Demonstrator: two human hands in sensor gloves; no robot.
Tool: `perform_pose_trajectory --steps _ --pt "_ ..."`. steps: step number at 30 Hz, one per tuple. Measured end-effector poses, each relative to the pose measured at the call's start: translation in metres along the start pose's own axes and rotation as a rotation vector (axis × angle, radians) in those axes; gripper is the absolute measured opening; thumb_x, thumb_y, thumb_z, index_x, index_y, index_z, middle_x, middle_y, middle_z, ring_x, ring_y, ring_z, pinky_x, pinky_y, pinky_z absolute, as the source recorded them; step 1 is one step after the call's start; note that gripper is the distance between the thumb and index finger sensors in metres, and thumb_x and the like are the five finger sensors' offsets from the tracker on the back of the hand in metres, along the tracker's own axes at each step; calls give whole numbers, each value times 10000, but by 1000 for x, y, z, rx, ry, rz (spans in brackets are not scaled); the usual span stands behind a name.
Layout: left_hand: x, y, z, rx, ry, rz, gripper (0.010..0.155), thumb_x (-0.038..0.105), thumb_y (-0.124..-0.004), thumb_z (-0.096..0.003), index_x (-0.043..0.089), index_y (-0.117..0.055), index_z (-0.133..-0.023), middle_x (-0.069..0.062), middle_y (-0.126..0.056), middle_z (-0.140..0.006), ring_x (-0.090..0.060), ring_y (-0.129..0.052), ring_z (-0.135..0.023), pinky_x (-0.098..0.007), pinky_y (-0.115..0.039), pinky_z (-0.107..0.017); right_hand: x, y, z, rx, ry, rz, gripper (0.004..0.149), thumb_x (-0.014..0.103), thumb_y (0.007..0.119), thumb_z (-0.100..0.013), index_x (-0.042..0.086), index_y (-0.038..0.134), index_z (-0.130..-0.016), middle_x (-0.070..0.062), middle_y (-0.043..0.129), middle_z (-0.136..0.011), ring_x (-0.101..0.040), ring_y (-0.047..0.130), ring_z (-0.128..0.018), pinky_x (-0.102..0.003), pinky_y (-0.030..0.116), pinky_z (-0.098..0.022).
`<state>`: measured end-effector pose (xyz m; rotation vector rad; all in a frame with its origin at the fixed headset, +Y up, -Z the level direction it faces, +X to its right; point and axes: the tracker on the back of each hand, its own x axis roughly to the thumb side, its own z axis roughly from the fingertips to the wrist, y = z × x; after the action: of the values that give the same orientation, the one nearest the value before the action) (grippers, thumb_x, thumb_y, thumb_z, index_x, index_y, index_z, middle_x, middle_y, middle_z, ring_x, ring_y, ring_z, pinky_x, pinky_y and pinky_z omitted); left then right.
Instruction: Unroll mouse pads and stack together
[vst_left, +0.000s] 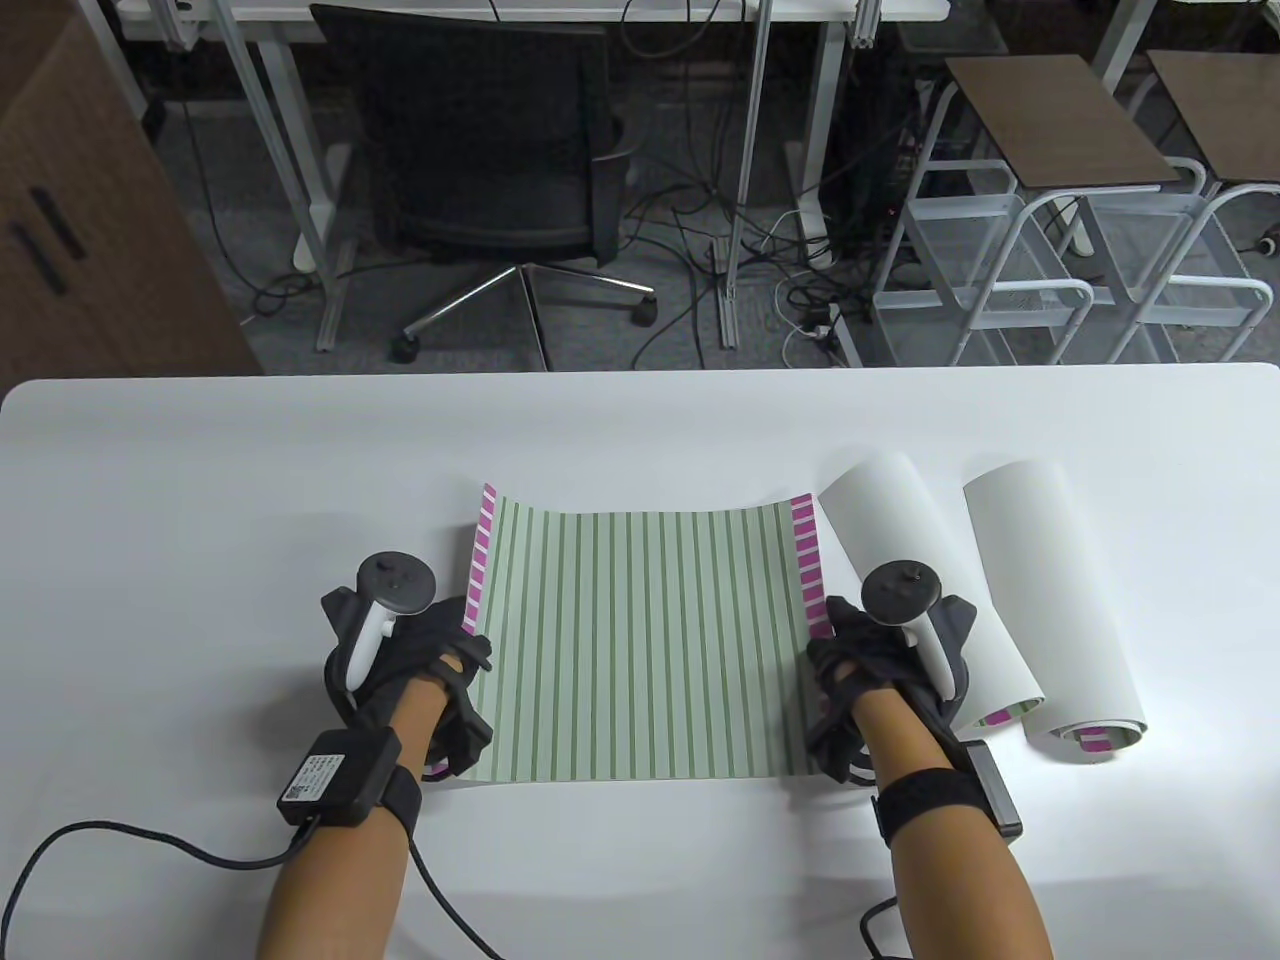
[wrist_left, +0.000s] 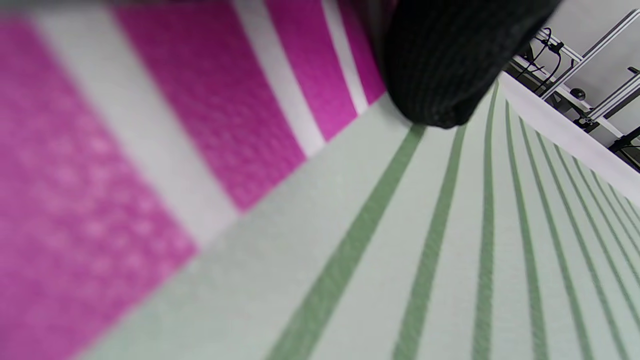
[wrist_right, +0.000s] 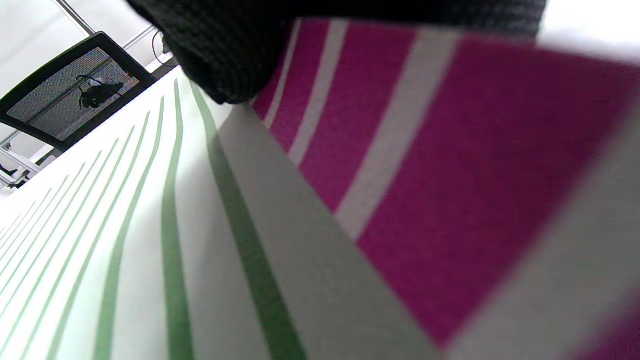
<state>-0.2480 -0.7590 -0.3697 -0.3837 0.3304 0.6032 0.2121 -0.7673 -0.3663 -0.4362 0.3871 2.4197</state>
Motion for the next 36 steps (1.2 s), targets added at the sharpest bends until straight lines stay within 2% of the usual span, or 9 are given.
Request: perform_pose_trajectory --steps 8,11,13,16,17,21,26,33,36 --pt "-4 2 3 37 6 -31 654 372 -935 -444 196 -687 -1023 -66 -905 -772 -193 -1021 -491 -457 -768 -568 1 -1 2 14 6 2 641 273 890 -384 200 609 -956 -86 860 -684 -225 984 -417 -388 851 -305" --pt "-7 9 9 60 11 -32 718 401 -937 -441 211 -620 -1057 -85 -836 -866 -241 -1002 -586 -518 -719 -616 11 -13 11 -12 -50 -22 733 293 906 -383 206 505 -991 -137 710 -849 -376 916 -599 -484 787 -417" --pt "-6 13 16 57 -13 -110 771 417 -939 -442 237 -552 -1084 -98 -742 -959 -292 -958 -696 -550 -678 -645 27 -22 20 -55 -134 78 742 298 912 -382 227 500 -996 -138 595 -938 -463 770 -784 -549 704 -522" --pt "4 11 28 46 -107 -309 881 486 -938 -437 311 -405 -1117 -74 -390 -1131 -391 -673 -1012 -597 -576 -705 56 -17 32 -52 -282 243 751 303 922 -374 258 503 -996 -121 536 -988 -489 650 -876 -595 617 -595" --pt "6 9 30 52 -126 -353 907 514 -945 -424 332 -391 -1119 -64 -318 -1146 -407 -587 -1058 -612 -540 -719 63 -11 34 -20 -318 283 752 304 927 -372 267 510 -997 -117 518 -1002 -499 607 -903 -613 583 -615" --pt "5 -13 26 -155 -128 -474 939 596 -925 -415 336 -371 -1127 -55 -135 -1154 -435 -375 -1120 -657 -435 -745 79 28 37 182 -399 499 797 335 949 -355 291 487 -1003 -119 429 -1039 -504 503 -956 -641 509 -653" --pt "-9 -17 18 -226 -102 -422 980 620 -912 -402 318 -316 -1119 -60 -92 -1144 -415 -208 -1121 -669 -346 -754 62 52 34 381 -352 678 838 366 953 -347 287 444 -1008 -107 312 -1052 -450 408 -985 -647 462 -673" --pt "-12 -16 16 -225 -109 -405 1035 641 -909 -393 269 -271 -1117 -58 -68 -1138 -408 -168 -1118 -675 -301 -751 16 16 41 360 -338 780 868 328 981 -320 275 449 -1004 -69 353 -1054 -456 485 -982 -638 489 -675" --pt "-11 -17 16 -221 -112 -407 1036 640 -912 -389 264 -278 -1116 -62 -74 -1139 -414 -174 -1116 -678 -305 -749 4 11 44 338 -360 743 841 324 969 -326 269 471 -1002 -72 390 -1051 -447 502 -979 -632 506 -672"
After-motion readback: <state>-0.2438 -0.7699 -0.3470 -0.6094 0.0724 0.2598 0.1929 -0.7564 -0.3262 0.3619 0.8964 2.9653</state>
